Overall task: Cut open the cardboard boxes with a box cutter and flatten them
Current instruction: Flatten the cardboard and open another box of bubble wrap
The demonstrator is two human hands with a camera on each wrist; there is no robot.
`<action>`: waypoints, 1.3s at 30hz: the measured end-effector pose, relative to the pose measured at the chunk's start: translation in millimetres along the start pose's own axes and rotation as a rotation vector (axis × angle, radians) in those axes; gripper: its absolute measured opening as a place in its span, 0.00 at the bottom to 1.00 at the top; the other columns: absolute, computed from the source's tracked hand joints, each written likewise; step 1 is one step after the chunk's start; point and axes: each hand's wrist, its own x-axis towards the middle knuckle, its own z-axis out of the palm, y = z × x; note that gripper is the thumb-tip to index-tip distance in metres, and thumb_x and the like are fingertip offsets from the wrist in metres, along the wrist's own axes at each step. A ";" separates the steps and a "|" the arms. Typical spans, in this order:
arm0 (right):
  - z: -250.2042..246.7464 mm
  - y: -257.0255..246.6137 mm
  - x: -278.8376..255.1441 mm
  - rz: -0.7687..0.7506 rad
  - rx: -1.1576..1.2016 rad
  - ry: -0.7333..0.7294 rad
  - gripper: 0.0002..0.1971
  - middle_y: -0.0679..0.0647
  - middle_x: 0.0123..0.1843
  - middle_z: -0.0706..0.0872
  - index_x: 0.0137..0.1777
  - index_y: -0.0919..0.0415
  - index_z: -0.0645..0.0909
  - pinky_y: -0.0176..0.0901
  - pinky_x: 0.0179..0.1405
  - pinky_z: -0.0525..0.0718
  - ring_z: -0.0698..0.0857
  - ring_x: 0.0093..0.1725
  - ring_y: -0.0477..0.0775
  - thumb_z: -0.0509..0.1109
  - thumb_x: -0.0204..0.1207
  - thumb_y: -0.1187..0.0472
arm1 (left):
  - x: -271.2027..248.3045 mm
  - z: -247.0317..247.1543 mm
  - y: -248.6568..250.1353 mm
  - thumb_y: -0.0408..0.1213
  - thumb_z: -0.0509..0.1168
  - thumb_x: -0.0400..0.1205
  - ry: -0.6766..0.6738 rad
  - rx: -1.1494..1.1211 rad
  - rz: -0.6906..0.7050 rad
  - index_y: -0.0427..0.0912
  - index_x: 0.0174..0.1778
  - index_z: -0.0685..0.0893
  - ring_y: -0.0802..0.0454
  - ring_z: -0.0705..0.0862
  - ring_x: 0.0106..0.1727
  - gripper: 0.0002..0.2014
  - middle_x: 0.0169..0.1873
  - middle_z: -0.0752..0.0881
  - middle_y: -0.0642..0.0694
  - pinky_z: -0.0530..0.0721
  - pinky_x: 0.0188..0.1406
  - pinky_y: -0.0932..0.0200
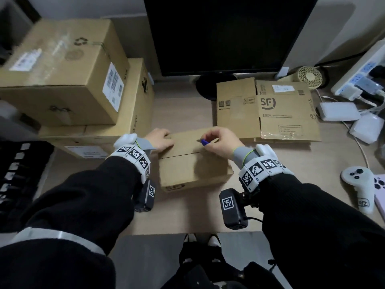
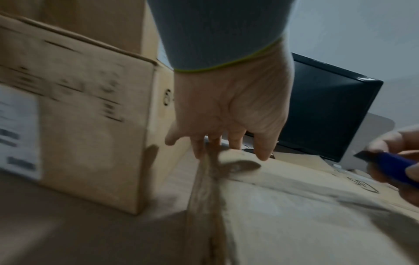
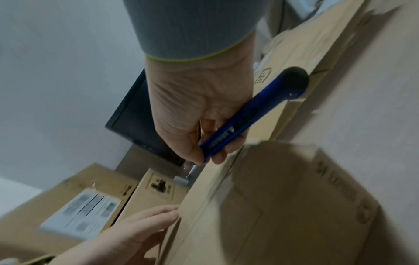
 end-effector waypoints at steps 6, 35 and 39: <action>39.2 -35.5 0.0 -0.148 -0.236 -0.209 0.09 0.53 0.51 0.89 0.53 0.59 0.88 0.18 0.27 0.71 0.76 0.32 0.39 0.71 0.75 0.68 | -25.5 5.2 -35.4 0.39 0.67 0.81 0.034 -0.244 -0.070 0.48 0.79 0.66 0.41 0.86 0.50 0.30 0.64 0.81 0.41 0.86 0.41 0.50; 75.7 -60.4 22.2 -0.262 -0.613 -0.303 0.14 0.49 0.55 0.89 0.57 0.49 0.88 0.34 0.45 0.76 0.85 0.54 0.52 0.70 0.75 0.65 | -25.4 9.8 -39.9 0.33 0.68 0.80 -0.014 -0.544 -0.148 0.49 0.79 0.65 0.51 0.85 0.40 0.32 0.51 0.82 0.42 0.88 0.39 0.45; 75.5 -59.3 23.2 -0.275 -0.606 -0.318 0.15 0.49 0.55 0.89 0.57 0.49 0.88 0.35 0.49 0.79 0.85 0.54 0.53 0.70 0.75 0.65 | -24.9 8.5 -36.0 0.31 0.66 0.80 -0.011 -0.499 -0.140 0.46 0.76 0.67 0.51 0.82 0.33 0.28 0.40 0.80 0.46 0.85 0.34 0.49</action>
